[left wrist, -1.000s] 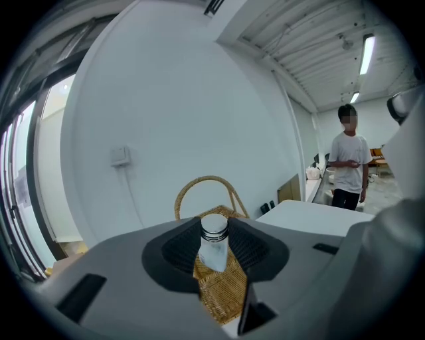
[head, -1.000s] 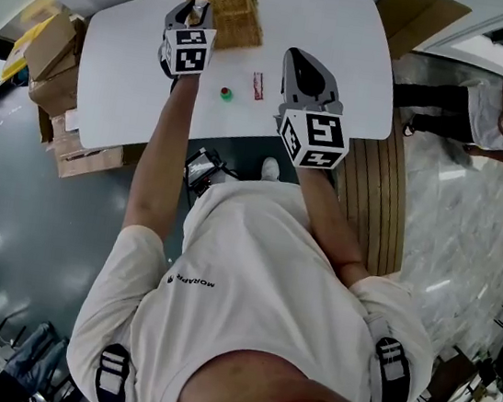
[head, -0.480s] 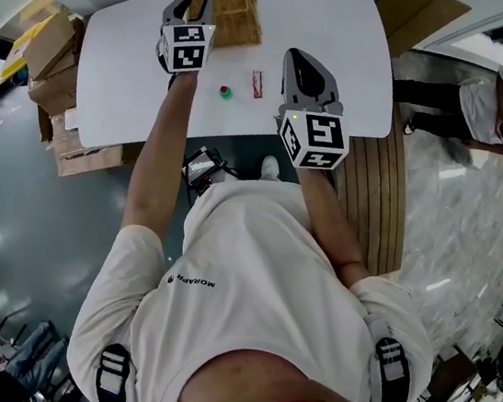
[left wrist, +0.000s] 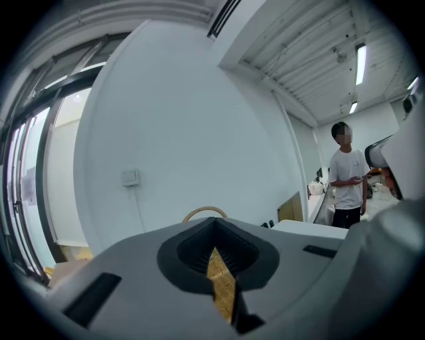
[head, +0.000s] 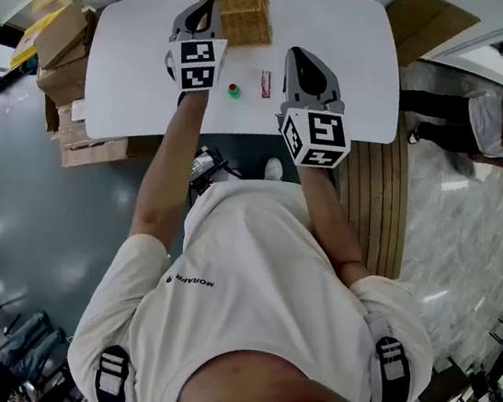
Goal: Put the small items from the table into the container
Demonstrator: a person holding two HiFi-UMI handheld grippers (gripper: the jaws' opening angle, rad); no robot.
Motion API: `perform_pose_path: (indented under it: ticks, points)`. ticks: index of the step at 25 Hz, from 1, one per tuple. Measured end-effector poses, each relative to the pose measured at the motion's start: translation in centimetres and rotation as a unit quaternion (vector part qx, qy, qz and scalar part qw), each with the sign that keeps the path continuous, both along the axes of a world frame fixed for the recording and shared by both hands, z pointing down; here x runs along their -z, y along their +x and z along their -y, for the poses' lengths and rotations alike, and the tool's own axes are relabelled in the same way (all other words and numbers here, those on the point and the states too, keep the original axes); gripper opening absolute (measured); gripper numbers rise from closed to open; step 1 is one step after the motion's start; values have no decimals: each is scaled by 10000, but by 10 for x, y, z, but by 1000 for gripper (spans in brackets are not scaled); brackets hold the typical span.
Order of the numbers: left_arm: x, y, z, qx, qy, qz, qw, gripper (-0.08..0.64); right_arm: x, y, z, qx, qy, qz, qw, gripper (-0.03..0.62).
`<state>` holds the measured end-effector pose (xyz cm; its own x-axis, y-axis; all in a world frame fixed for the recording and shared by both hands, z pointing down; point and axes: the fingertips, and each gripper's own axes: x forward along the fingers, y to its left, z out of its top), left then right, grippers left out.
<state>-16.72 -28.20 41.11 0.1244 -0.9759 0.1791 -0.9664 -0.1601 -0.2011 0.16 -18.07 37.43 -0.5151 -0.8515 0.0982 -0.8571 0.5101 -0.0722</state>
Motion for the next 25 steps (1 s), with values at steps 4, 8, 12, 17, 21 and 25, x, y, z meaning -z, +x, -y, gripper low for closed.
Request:
perform_pose_path:
  ticks: [4, 8, 12, 17, 21, 25]
  points:
    - [11, 4, -17, -43, 81, -141, 9999, 3, 2, -4, -2, 35, 19, 24, 10000, 12]
    - [16, 5, -38, -26, 157, -272, 9995, 3, 3, -7, -4, 62, 28, 36, 10000, 12]
    - [16, 8, -53, -43, 158, -402, 9991, 3, 4, -8, -3, 60, 30, 42, 10000, 12]
    - [20, 14, -69, -143, 223, -444, 9987, 3, 4, -11, -4, 78, 31, 31, 10000, 12]
    - [25, 23, -85, -181, 266, -644, 9974, 3, 3, -13, -4, 104, 25, 44, 9999, 12]
    - [26, 30, -98, -152, 330, -712, 9968, 3, 4, -12, -6, 98, 49, 49, 9999, 12]
